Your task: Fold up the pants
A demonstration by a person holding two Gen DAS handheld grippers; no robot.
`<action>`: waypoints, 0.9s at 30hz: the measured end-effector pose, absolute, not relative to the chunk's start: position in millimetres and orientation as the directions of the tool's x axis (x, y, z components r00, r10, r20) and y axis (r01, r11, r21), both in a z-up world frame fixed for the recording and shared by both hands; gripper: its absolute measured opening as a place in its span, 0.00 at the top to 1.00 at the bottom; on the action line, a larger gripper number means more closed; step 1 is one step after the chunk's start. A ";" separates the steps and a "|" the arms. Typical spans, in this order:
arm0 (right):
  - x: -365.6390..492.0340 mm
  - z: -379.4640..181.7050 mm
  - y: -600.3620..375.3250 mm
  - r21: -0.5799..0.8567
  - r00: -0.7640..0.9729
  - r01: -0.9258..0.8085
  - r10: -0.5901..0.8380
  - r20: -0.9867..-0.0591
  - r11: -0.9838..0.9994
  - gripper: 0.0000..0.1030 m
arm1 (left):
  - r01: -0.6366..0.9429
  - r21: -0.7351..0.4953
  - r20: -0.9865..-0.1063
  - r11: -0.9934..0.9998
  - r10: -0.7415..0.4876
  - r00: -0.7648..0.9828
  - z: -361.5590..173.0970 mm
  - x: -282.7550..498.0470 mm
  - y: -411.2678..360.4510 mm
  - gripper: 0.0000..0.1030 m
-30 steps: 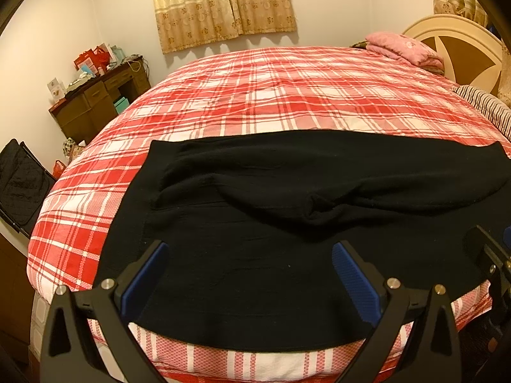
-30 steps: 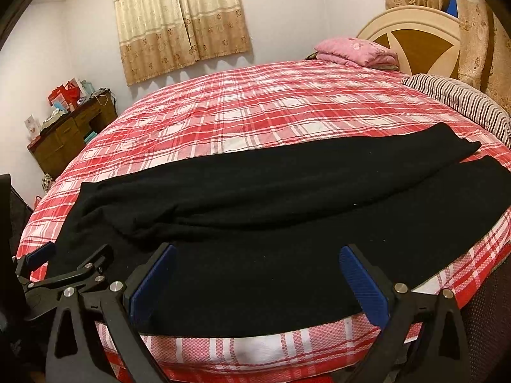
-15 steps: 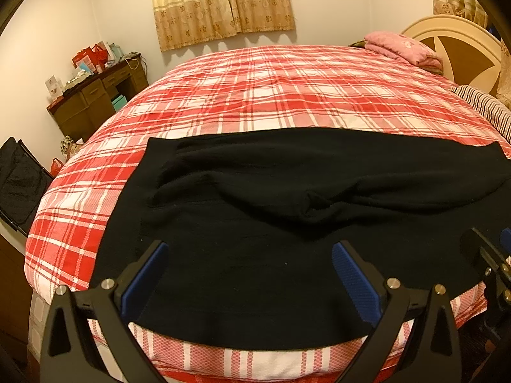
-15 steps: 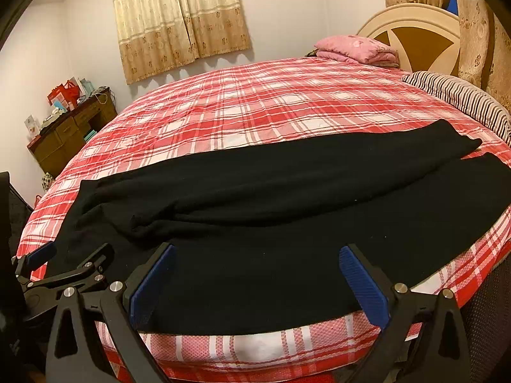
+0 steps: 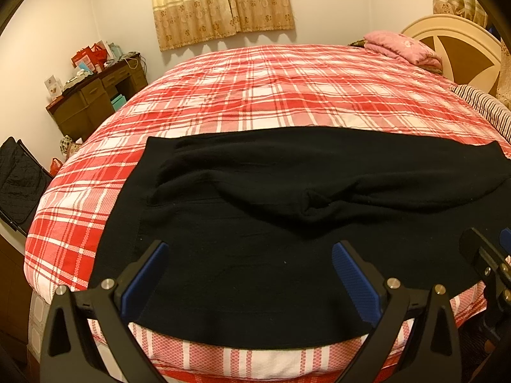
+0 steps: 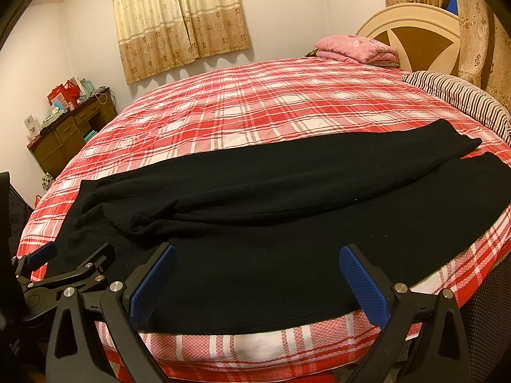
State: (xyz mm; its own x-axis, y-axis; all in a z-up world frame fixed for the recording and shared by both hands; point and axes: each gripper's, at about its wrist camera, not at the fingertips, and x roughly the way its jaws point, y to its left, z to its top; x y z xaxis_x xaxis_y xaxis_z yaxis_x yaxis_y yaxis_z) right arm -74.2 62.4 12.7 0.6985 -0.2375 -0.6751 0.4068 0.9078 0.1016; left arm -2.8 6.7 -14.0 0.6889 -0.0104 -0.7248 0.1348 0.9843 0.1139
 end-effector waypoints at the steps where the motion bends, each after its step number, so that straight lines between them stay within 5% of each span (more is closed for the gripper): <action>1: -74.3 12.6 62.5 0.102 0.698 0.407 -0.237 -0.675 0.908 0.01 | 0.135 0.113 -0.726 0.984 -0.011 0.688 -14.2 -2.9 6.7 0.00; 27: -68.9 7.1 56.8 0.095 0.685 0.401 -0.229 -0.692 0.911 0.01 | 0.145 0.139 -0.743 0.980 0.006 0.669 -21.6 8.3 17.5 0.00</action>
